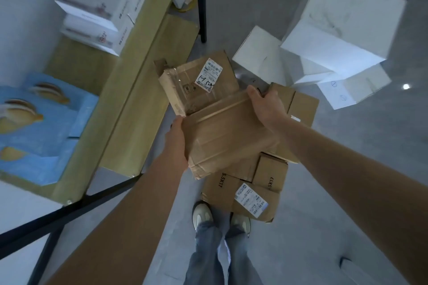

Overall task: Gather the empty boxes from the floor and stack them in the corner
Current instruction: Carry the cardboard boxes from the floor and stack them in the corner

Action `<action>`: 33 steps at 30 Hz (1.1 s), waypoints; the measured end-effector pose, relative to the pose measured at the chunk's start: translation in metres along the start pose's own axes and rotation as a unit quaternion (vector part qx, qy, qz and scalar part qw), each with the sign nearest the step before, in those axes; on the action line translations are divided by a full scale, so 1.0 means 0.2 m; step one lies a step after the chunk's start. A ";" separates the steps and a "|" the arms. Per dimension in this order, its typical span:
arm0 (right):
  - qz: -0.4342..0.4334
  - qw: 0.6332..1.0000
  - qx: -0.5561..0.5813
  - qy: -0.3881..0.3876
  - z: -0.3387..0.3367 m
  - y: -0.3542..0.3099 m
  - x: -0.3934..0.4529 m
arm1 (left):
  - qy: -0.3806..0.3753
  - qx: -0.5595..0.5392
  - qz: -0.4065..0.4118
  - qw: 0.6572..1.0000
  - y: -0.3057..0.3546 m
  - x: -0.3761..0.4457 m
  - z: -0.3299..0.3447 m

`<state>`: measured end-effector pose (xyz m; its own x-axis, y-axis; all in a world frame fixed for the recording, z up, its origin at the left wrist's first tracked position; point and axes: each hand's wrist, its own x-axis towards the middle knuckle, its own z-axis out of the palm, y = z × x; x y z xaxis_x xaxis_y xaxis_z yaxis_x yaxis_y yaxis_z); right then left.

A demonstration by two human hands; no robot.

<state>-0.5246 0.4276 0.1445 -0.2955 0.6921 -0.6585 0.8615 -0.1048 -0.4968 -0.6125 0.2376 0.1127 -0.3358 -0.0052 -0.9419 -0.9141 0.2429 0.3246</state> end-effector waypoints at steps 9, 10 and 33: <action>0.056 0.995 0.083 -0.029 -0.42 -0.13 -0.77 | 0.044 0.035 0.092 0.994 0.00 -0.89 -0.30; 0.055 0.995 0.081 -0.033 -0.46 -0.14 -0.87 | 0.042 0.036 0.101 0.993 -0.01 -0.99 -0.34; -0.214 0.950 -0.060 -0.221 -0.78 0.06 -2.22 | 0.197 -0.263 0.200 0.923 -0.93 -2.40 -0.91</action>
<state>-0.3188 0.2299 0.5197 -0.7510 0.2826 -0.5968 0.6563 0.2195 -0.7219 -0.3232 0.0178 0.5199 -0.6323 -0.3942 -0.6670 -0.6478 -0.2031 0.7342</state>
